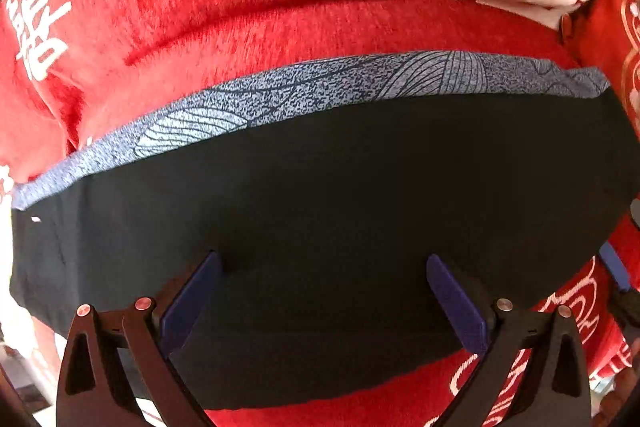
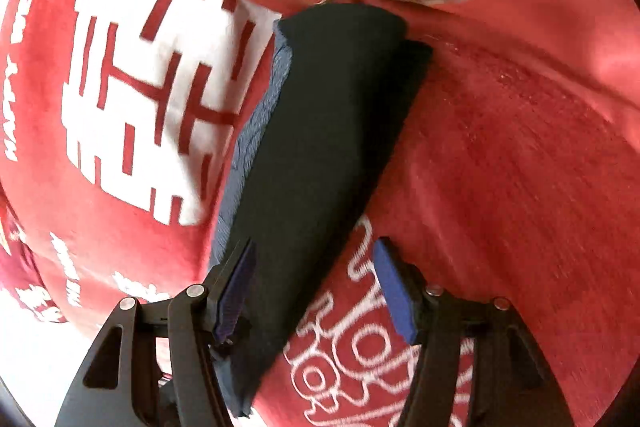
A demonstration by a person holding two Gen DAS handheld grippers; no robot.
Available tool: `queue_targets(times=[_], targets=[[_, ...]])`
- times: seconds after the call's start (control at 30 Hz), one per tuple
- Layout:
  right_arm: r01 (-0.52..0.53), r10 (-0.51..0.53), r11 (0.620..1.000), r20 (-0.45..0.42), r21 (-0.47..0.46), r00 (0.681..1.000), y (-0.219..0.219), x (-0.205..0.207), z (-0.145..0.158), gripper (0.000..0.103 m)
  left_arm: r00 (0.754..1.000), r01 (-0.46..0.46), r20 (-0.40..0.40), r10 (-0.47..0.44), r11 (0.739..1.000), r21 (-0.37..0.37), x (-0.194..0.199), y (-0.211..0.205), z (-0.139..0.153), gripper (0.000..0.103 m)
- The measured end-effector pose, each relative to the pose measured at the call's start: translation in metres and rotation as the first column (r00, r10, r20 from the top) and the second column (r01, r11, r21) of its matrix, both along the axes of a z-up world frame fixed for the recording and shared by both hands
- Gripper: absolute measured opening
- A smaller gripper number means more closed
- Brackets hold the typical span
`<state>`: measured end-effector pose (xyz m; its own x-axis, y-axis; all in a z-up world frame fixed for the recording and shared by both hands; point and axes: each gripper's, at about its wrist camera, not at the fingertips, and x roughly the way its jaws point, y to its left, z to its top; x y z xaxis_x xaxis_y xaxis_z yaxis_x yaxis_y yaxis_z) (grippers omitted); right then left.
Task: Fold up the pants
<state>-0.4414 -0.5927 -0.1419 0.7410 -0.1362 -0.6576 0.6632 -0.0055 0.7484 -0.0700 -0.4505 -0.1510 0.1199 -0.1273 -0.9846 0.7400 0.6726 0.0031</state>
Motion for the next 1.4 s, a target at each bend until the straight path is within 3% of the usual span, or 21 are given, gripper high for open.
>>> queue_targets(times=[0.2,0.4,0.5,0.57,0.67,0.77,0.8,0.87,0.97,1.07,1.2,1.37,1.4], targets=[[0.044,-0.040,0.997,0.069,-0.066,0.997,-0.015,0.007,-0.002,0.065,0.999,0.026,0.034,-0.026,1.000,0.002,-0.005,-0.003,-0.001,0.103],[0.058,-0.059,0.991,-0.002,-0.119,0.998,-0.026,0.037,0.004,0.064,0.998,0.029,0.055,-0.030,0.999,0.021,-0.010,-0.008,0.005,0.103],[0.065,-0.070,0.996,-0.083,-0.058,0.994,-0.030,0.039,0.004,0.016,0.995,0.064,0.072,-0.063,0.998,-0.020,-0.016,-0.017,0.024,0.082],[0.045,-0.050,0.997,-0.083,-0.061,0.995,-0.030,0.037,0.010,0.015,0.995,0.085,0.065,-0.080,0.994,-0.075,-0.023,-0.021,0.042,0.082],[-0.047,0.025,0.987,-0.137,-0.156,0.990,-0.025,0.046,0.036,0.014,0.992,0.114,0.068,-0.105,0.983,-0.146,-0.031,-0.033,0.053,0.082],[-0.119,0.079,0.963,-0.169,-0.242,0.982,-0.017,0.059,0.061,0.014,0.991,0.121,-0.041,-0.128,0.983,-0.140,-0.044,-0.046,0.017,0.082],[-0.134,0.090,0.958,-0.177,-0.254,0.980,-0.015,0.063,0.066,0.014,0.992,0.113,-0.031,-0.118,0.983,-0.143,-0.048,-0.045,0.006,0.082],[-0.178,0.128,0.948,-0.197,-0.265,0.972,-0.010,0.073,0.070,0.013,0.987,0.150,0.082,-0.137,0.971,-0.184,-0.063,-0.041,0.007,0.083],[-0.253,0.170,0.909,-0.260,-0.331,0.950,0.002,0.088,0.085,0.013,0.993,0.121,0.033,-0.117,0.969,-0.215,-0.055,-0.036,0.006,0.083],[-0.322,0.208,0.868,-0.313,-0.377,0.927,0.014,0.104,0.100,0.013,0.987,0.158,0.021,-0.158,0.961,-0.227,-0.052,-0.033,0.008,0.083],[-0.441,0.263,0.782,-0.408,-0.440,0.874,0.041,0.131,0.124,0.013,0.989,0.105,-0.076,-0.127,0.964,-0.244,-0.024,-0.008,0.026,0.082],[-0.631,0.323,0.618,-0.580,-0.470,0.748,0.094,0.184,0.141,0.013,1.000,0.004,-0.026,-0.010,0.977,-0.214,0.039,0.067,0.052,0.083],[-0.659,0.328,0.591,-0.608,-0.465,0.723,0.105,0.196,0.141,0.014,1.000,-0.008,-0.016,0.005,0.980,-0.198,0.051,0.080,0.053,0.089]])
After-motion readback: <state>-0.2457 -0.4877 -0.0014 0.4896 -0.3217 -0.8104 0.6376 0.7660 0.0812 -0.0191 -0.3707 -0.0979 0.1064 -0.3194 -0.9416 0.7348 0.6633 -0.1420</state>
